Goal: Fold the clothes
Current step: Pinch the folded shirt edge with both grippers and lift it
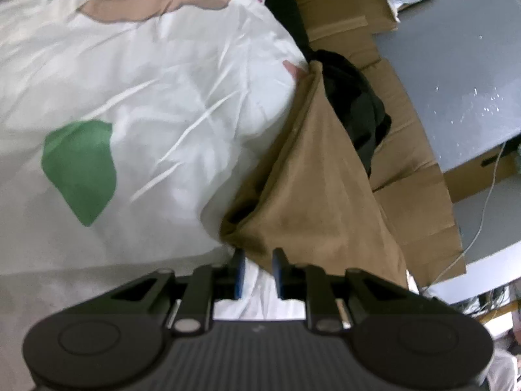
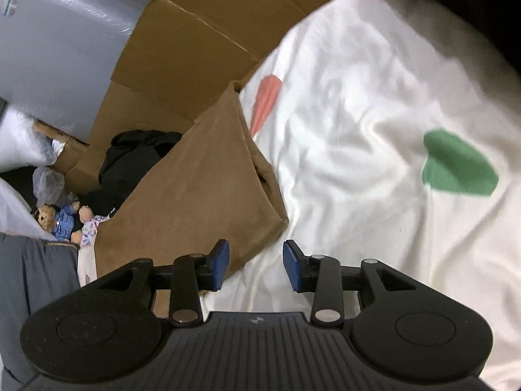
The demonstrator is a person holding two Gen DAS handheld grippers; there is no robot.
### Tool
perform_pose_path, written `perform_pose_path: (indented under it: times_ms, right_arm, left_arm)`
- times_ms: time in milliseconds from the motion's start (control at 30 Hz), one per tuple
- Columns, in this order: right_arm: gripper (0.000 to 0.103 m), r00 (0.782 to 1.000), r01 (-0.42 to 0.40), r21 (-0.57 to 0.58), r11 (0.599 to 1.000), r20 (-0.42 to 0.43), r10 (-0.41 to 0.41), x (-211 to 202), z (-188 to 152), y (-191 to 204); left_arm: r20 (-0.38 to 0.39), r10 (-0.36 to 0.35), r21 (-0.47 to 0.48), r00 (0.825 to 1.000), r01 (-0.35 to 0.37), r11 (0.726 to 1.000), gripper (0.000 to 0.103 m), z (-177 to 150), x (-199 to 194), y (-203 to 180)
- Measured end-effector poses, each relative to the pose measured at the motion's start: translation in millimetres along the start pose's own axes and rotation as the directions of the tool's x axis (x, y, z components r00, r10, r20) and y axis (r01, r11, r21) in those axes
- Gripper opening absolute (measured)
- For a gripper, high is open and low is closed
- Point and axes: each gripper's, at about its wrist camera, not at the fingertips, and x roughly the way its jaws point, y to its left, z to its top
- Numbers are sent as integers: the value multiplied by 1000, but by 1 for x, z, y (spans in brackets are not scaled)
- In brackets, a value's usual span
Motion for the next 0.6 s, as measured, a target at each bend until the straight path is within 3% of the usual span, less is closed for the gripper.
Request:
perform_pose_path:
  times_ms: [600]
  right_arm:
    - [42, 995, -17, 169, 986, 95, 1, 19, 3, -12]
  left_arm:
    - [24, -48, -72, 999, 50, 996, 19, 6, 21, 22]
